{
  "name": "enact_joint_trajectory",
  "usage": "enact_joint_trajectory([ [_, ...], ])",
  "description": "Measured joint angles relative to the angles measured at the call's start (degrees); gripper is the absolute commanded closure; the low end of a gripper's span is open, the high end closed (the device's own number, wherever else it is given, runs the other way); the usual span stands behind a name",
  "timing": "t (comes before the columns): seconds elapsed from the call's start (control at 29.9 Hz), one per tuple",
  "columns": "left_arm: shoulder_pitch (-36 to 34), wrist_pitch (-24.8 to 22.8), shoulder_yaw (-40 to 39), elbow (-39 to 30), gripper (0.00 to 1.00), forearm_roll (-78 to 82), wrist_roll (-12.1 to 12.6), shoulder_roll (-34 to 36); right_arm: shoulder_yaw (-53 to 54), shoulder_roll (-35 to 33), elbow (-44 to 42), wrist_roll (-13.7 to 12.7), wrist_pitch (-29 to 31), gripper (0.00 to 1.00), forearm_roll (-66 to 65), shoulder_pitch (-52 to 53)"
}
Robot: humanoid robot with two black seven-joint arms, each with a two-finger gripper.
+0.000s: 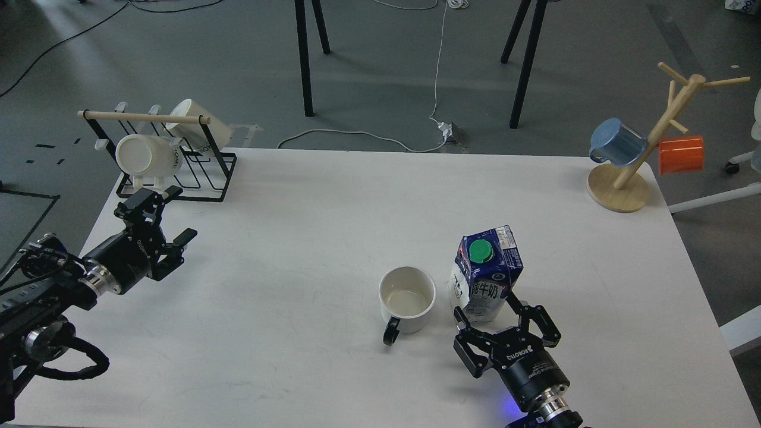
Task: Place cup and milk with both arms
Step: 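Open the right gripper and pull it back from the carton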
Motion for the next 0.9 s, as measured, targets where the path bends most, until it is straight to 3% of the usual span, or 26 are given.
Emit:
enact_joint_trajectory([
  [0.27,-0.01,0.0,-0.04,-0.02,0.01,0.0,0.0,-0.14,2.4,-3.5,5.17,0.01,0.0,0.02,0.0,-4.3],
  [0.7,-0.06,0.0,-0.44,0.64,0.01,-0.09,0.0,-0.15,13.06,-22.88,14.92,0.09,0.0,0.02,0.42,-17.81],
  [0.9,0.25,0.0,-0.45,0.65,0.01,-0.09,0.0,-0.12,21.91,-26.9,15.21,0.09,0.0,0.02,0.74,-19.96],
])
